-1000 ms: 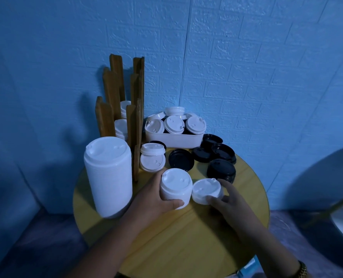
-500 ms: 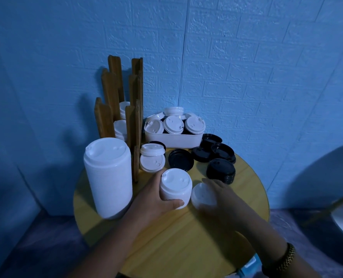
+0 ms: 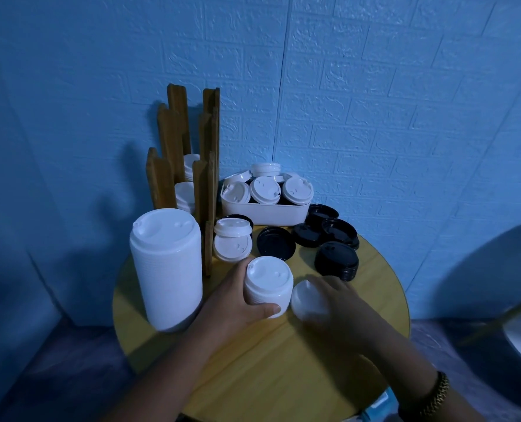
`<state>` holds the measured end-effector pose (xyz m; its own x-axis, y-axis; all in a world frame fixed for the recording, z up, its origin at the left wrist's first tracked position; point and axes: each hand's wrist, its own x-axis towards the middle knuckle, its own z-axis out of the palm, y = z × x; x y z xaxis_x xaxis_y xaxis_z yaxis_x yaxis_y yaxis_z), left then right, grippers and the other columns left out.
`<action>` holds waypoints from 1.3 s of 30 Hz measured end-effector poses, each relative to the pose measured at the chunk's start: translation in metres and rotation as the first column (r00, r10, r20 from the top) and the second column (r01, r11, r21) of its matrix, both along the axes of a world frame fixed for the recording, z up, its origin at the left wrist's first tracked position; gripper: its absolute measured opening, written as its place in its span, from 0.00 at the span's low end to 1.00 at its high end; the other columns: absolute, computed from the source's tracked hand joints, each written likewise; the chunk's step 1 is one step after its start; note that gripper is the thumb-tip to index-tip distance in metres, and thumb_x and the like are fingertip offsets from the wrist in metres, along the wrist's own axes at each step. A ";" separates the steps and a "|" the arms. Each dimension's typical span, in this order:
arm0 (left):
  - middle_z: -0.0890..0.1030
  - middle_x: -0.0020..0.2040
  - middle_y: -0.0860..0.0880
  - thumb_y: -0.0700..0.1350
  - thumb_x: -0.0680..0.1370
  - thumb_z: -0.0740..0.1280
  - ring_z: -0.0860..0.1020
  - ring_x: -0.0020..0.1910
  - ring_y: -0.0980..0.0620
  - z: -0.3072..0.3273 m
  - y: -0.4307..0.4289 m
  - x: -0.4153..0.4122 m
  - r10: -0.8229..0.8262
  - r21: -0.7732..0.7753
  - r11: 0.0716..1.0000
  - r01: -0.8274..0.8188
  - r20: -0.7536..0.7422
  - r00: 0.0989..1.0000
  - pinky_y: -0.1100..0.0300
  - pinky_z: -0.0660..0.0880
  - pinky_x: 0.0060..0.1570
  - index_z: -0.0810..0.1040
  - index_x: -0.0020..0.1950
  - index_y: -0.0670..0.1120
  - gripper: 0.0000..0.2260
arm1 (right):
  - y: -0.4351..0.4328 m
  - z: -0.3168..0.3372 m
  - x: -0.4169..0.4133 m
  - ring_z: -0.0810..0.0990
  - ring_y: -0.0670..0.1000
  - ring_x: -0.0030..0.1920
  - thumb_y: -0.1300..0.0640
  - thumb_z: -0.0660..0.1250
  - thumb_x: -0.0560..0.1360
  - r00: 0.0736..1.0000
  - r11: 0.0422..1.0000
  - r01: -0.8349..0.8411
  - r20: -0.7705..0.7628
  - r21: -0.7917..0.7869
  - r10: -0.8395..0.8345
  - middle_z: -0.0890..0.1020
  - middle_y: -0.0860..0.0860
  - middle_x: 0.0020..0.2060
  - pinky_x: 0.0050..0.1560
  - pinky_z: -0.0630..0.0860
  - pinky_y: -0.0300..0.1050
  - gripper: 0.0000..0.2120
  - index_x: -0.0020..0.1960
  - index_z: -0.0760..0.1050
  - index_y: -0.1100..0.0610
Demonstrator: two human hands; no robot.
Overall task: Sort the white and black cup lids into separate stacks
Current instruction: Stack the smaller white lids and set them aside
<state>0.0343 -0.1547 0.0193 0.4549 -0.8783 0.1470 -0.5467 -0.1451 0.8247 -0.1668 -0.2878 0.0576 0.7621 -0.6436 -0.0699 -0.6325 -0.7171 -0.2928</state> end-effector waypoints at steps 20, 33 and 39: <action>0.68 0.65 0.71 0.59 0.68 0.80 0.69 0.66 0.64 -0.001 0.000 0.001 -0.005 0.006 1.000 0.005 -0.007 1.000 0.62 0.68 0.63 0.58 0.70 0.70 0.39 | -0.008 -0.001 -0.006 0.57 0.55 0.77 0.32 0.67 0.72 0.998 1.000 -0.023 -0.054 0.017 0.023 0.56 0.50 0.79 0.71 0.66 0.54 0.48 0.81 0.44 0.46; 0.70 0.67 0.67 0.59 0.68 0.80 0.69 0.67 0.63 -0.001 -0.001 0.000 0.009 0.009 1.000 -0.009 0.006 1.000 0.62 0.67 0.62 0.59 0.71 0.68 0.40 | -0.009 0.002 0.000 0.65 0.53 0.68 0.34 0.72 0.69 0.970 0.996 0.093 0.228 -0.006 -0.090 0.64 0.51 0.71 0.62 0.67 0.45 0.45 0.78 0.57 0.48; 0.70 0.68 0.67 0.61 0.67 0.79 0.69 0.68 0.63 0.000 0.000 0.000 0.002 0.007 1.000 -0.002 -0.005 1.000 0.60 0.70 0.65 0.59 0.71 0.69 0.40 | -0.005 0.011 -0.003 0.67 0.48 0.62 0.32 0.73 0.65 0.945 0.997 0.083 0.319 -0.010 -0.075 0.63 0.47 0.65 0.54 0.70 0.40 0.45 0.75 0.61 0.47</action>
<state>0.0341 -0.1550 0.0189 0.4572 -0.8785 0.1388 -0.5427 -0.1519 0.8261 -0.1694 -0.2932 0.0686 0.6890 -0.7011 0.1836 -0.5637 -0.6777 -0.4723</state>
